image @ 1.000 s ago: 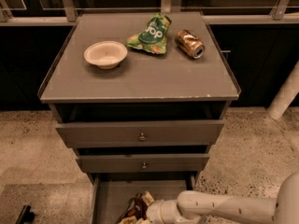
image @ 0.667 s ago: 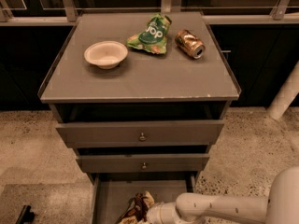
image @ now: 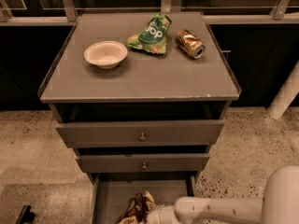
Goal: Pick brown chip bag from bottom drawer and place on counter
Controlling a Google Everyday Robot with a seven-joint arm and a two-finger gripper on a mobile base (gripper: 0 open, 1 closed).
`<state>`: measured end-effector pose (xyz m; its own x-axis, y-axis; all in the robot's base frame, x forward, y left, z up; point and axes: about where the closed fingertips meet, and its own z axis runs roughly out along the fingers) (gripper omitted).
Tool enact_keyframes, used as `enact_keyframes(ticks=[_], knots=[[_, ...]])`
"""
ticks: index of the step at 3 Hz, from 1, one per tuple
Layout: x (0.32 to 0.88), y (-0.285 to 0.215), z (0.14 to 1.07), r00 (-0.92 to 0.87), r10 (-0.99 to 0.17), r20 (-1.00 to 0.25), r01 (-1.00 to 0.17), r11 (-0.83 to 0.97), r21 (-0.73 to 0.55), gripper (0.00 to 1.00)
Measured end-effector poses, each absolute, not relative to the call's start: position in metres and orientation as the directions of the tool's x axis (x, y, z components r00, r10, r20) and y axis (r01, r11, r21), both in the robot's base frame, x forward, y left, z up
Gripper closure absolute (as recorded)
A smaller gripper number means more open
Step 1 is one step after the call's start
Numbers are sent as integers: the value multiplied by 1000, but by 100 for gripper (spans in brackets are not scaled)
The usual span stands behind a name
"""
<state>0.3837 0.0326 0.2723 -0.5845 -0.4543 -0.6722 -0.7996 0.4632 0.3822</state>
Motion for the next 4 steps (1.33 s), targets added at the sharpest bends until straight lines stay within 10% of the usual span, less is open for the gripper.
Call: enact_keyframes(ticks=[2, 4], knots=[[397, 49, 263, -592, -417, -690, -788, 478, 388, 0], [394, 50, 250, -614, -418, -670, -775, 482, 409, 39]])
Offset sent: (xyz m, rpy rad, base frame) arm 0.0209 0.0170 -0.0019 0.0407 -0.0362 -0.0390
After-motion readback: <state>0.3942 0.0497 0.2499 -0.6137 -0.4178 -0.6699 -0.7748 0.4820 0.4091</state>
